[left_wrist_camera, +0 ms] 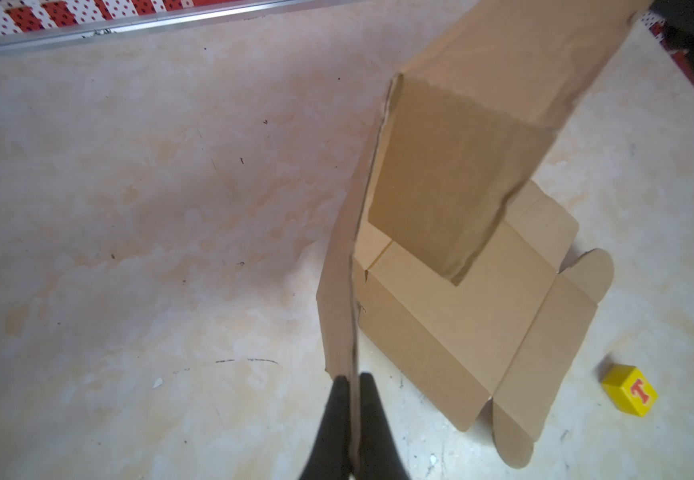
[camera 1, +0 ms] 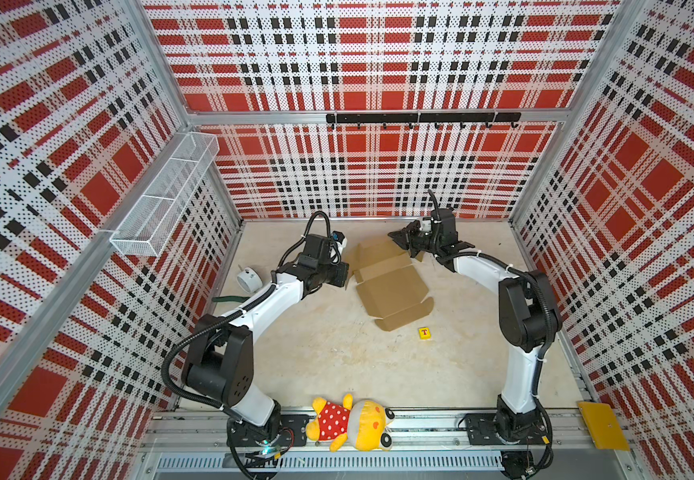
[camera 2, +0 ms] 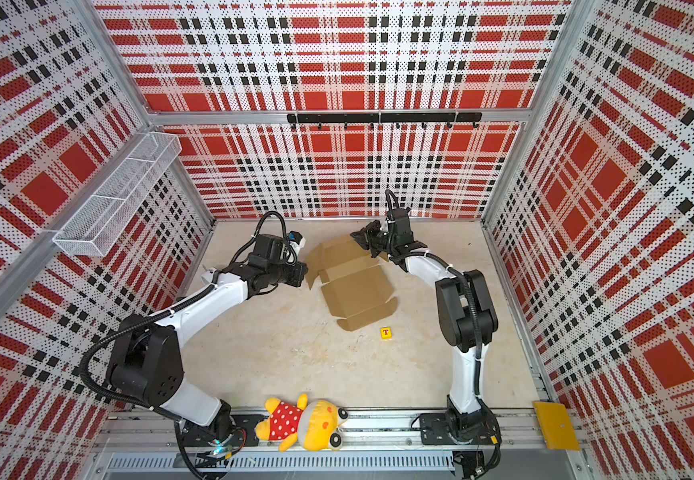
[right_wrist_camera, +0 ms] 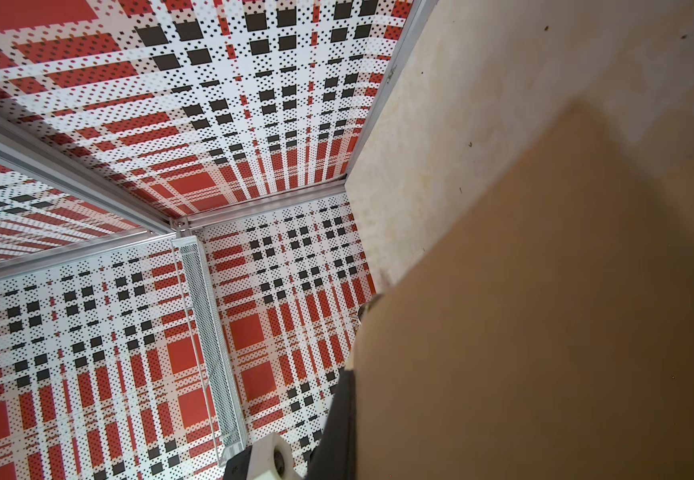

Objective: Fold the paper box

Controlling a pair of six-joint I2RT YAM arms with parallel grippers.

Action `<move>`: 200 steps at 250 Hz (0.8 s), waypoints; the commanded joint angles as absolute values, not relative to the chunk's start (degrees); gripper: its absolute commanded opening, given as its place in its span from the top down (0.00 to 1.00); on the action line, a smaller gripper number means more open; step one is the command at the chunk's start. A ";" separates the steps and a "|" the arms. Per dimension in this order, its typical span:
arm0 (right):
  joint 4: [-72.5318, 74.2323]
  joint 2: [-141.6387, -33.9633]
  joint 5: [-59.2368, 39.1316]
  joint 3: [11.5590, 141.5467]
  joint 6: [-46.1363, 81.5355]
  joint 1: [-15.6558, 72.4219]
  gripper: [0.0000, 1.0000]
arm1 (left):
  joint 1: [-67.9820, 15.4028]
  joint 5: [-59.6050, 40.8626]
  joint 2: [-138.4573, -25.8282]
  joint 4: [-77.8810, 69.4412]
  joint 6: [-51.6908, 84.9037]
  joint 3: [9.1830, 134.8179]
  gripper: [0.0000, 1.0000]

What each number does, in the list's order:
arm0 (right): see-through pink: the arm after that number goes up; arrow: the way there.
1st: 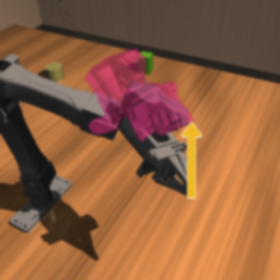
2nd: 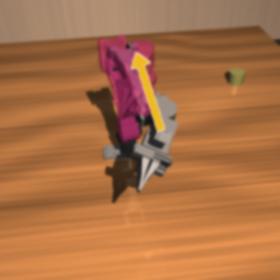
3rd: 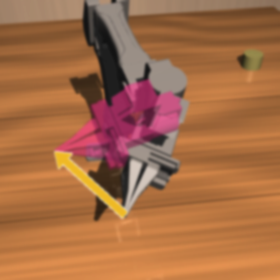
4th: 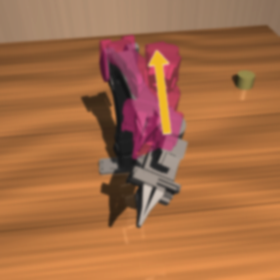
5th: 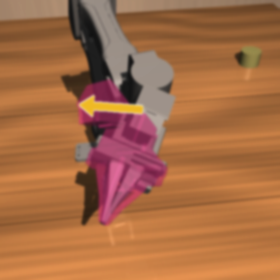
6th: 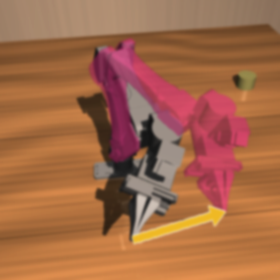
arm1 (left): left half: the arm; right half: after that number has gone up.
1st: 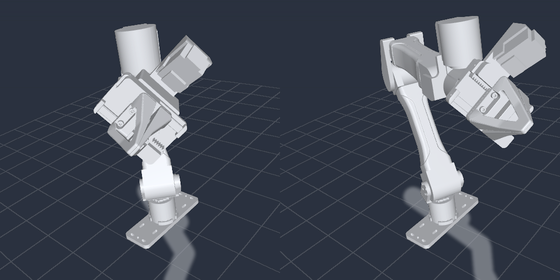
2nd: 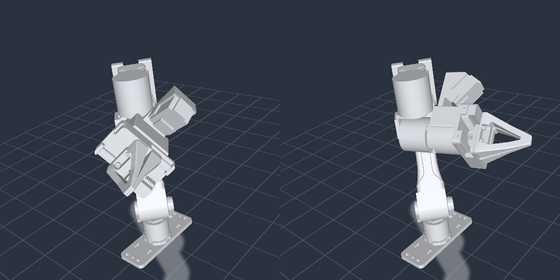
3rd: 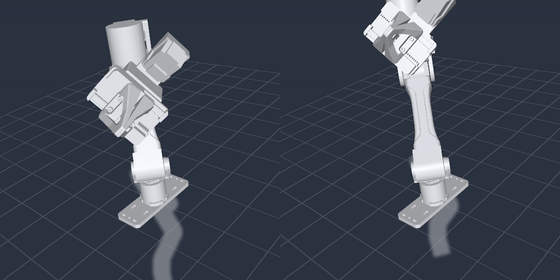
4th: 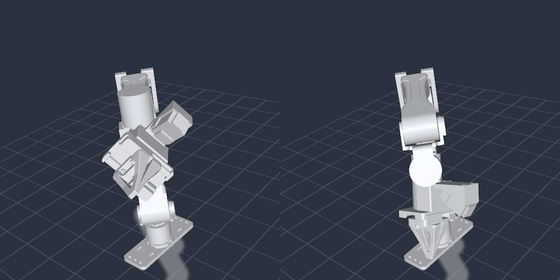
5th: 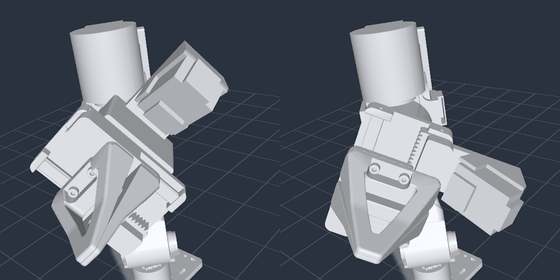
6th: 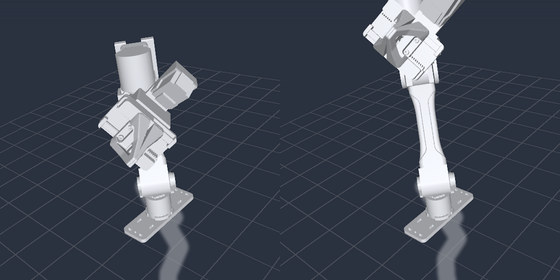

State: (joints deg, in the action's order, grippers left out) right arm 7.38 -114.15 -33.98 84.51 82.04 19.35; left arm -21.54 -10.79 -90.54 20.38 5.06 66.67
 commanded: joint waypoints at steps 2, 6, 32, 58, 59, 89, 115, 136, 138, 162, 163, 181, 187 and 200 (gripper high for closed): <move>8.70 -113.94 -33.23 84.79 81.17 19.34 1.00 | -22.25 -14.47 -89.30 23.00 10.39 70.68 0.93; 8.55 -113.93 -33.34 84.82 81.00 19.36 1.00 | -22.32 -14.77 -89.24 23.04 10.60 70.81 0.93; 8.35 -113.72 -33.29 84.06 80.50 19.42 1.00 | -22.54 -17.00 -89.94 23.15 14.09 71.34 0.93; 10.29 -113.63 -33.53 82.08 81.36 19.51 1.00 | -23.18 -17.60 -90.87 23.12 15.55 71.66 0.92; 10.33 -113.64 -33.55 82.00 81.42 19.51 1.00 | -23.19 -17.59 -90.96 23.12 15.60 71.64 0.92; 11.56 -113.12 -33.58 80.24 80.93 19.69 1.00 | -23.53 -18.10 -92.23 22.64 18.28 71.35 0.92; 14.00 -112.30 -33.25 78.44 80.50 20.07 1.00 | -23.54 -18.02 -93.04 21.70 20.24 70.68 0.92; 14.63 -111.76 -32.82 77.85 78.54 20.39 1.00 | -23.63 -18.11 -93.63 20.85 21.40 69.86 0.92; 14.67 -111.72 -32.79 77.76 78.41 20.43 1.00 | -23.64 -18.11 -93.68 20.70 21.54 69.69 0.91; 16.61 -111.65 -32.57 76.37 78.21 20.76 1.00 | -23.81 -18.14 -94.47 19.91 22.84 68.92 0.89; 16.74 -111.68 -32.59 76.29 78.22 20.75 1.00 | -23.81 -18.12 -94.48 19.88 22.85 68.87 0.89; 19.13 -111.80 -33.06 75.04 78.66 20.84 1.00 | -24.22 -18.22 -94.48 19.18 23.17 68.13 0.88; 19.77 -111.72 -33.09 74.66 78.73 20.83 1.00 | -24.34 -18.27 -94.43 18.98 23.49 67.88 0.87; 20.85 -111.59 -33.09 73.86 78.65 20.89 1.00 | -24.30 -19.01 -94.40 18.48 24.95 67.75 0.87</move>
